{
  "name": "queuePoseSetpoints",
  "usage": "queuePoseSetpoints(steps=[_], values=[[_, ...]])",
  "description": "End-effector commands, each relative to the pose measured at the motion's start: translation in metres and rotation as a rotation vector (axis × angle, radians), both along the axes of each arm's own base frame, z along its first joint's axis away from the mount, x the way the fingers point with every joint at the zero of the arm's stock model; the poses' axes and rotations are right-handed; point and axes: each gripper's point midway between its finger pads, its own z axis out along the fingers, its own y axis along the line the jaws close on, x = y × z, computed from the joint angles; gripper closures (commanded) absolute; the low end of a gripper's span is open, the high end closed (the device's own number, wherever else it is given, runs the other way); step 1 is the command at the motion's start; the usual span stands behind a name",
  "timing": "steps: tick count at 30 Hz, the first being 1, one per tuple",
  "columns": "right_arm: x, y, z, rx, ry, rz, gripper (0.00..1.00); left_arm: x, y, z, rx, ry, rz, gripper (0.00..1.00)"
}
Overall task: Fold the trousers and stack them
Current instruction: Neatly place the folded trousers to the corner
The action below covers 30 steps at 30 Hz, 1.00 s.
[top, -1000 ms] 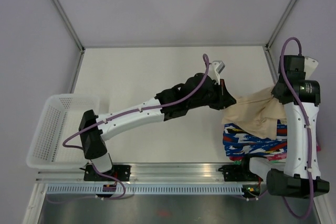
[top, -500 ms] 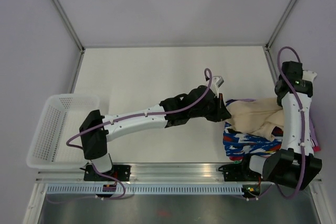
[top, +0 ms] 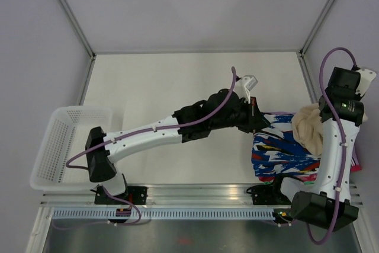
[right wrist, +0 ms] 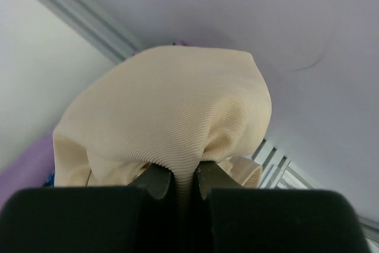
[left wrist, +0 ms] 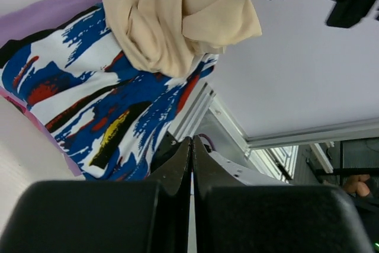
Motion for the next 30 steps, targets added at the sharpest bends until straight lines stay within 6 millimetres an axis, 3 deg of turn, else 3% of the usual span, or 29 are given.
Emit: queuePoseSetpoints(steps=[1,3,4,5,6,7,8,9,10,11,16,20,21,22,25,26,27,29,30], values=[[0.004,0.008,-0.01,0.014,-0.017,0.07,1.0,0.009,-0.024,-0.015,0.013,-0.024,-0.022,0.97],[0.001,0.008,-0.009,0.003,-0.017,0.066,1.0,0.008,-0.049,-0.029,-0.013,0.016,-0.061,0.89],[-0.001,0.009,-0.012,0.007,-0.015,0.071,1.0,0.009,-0.059,-0.024,-0.041,0.019,-0.065,0.79],[0.001,0.01,-0.014,0.016,-0.021,0.078,1.0,0.013,-0.075,-0.048,-0.021,0.052,-0.066,0.73],[0.001,0.011,-0.015,0.024,-0.031,0.076,1.0,0.015,-0.084,-0.052,-0.031,0.062,-0.068,0.66],[0.003,0.012,-0.018,0.032,-0.038,0.076,1.0,0.018,-0.093,-0.045,-0.056,0.071,-0.064,0.43],[0.005,0.013,-0.02,0.039,-0.04,0.078,1.0,0.018,-0.101,-0.051,-0.059,0.112,-0.063,0.36],[0.006,0.013,-0.022,0.04,-0.036,0.078,1.0,0.02,-0.112,-0.074,-0.035,0.139,-0.059,0.32],[0.007,0.012,-0.021,0.037,-0.042,0.069,1.0,0.021,-0.119,-0.073,-0.052,0.155,-0.053,0.27],[0.006,0.01,-0.018,0.024,-0.044,0.057,1.0,0.023,-0.126,-0.092,-0.042,0.2,-0.031,0.27],[0.011,0.005,0.003,-0.042,-0.043,0.042,1.0,0.04,-0.148,-0.115,-0.094,0.277,0.055,0.23],[0.014,0.006,0.011,-0.068,-0.04,0.042,1.0,0.048,-0.167,-0.117,-0.191,0.365,0.084,0.24],[0.015,0.007,0.011,-0.069,-0.036,0.05,1.0,0.048,-0.172,-0.109,-0.218,0.373,0.08,0.23],[0.015,0.007,0.011,-0.074,-0.03,0.048,1.0,0.049,-0.178,-0.118,-0.233,0.4,0.083,0.23],[0.014,0.007,0.012,-0.078,-0.031,0.034,1.0,0.051,-0.187,-0.118,-0.269,0.417,0.108,0.24],[0.013,0.007,0.013,-0.079,-0.034,0.031,1.0,0.054,-0.19,-0.129,-0.266,0.435,0.124,0.23],[0.012,0.007,0.014,-0.082,-0.04,0.028,1.0,0.055,-0.194,-0.125,-0.277,0.432,0.133,0.24],[0.009,0.005,0.018,-0.097,-0.04,0.011,1.0,0.054,-0.196,-0.138,-0.24,0.455,0.155,0.25],[0.009,0.007,0.019,-0.102,-0.041,0.016,1.0,0.057,-0.191,-0.153,-0.203,0.468,0.188,0.25]])
